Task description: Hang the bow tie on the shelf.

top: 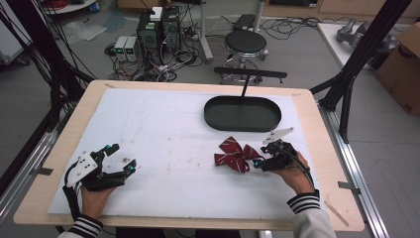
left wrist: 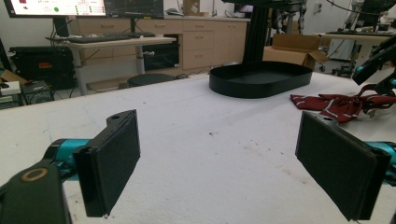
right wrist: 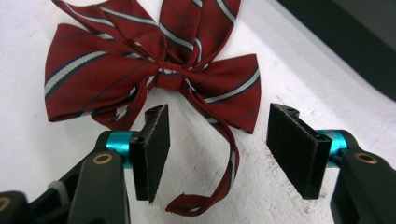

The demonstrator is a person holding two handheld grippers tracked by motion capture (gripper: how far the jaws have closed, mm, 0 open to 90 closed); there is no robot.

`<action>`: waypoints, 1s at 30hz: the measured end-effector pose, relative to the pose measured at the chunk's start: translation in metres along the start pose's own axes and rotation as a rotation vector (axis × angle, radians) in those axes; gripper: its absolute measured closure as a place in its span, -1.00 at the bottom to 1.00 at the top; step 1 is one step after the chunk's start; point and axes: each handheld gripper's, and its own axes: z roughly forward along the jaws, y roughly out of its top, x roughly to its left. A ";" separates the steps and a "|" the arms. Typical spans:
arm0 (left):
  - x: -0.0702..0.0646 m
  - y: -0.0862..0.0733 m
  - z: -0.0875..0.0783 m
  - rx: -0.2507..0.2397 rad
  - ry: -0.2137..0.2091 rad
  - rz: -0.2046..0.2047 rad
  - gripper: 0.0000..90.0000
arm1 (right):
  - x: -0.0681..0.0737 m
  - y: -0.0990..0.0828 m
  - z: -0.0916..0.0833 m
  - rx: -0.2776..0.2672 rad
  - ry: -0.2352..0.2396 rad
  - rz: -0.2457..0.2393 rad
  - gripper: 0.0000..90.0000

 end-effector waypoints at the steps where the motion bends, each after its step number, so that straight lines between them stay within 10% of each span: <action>1: 0.000 0.000 0.000 -0.001 0.000 0.000 -0.68 | 0.000 0.000 0.001 0.003 -0.001 0.000 -0.11; 17: 0.000 0.000 0.000 0.000 -0.002 -0.001 -0.68 | 0.007 0.005 0.016 0.116 -0.017 -0.047 0.55; 30: 0.000 0.000 0.000 0.003 -0.002 -0.001 -0.68 | 0.003 0.004 0.014 0.112 0.024 0.057 0.96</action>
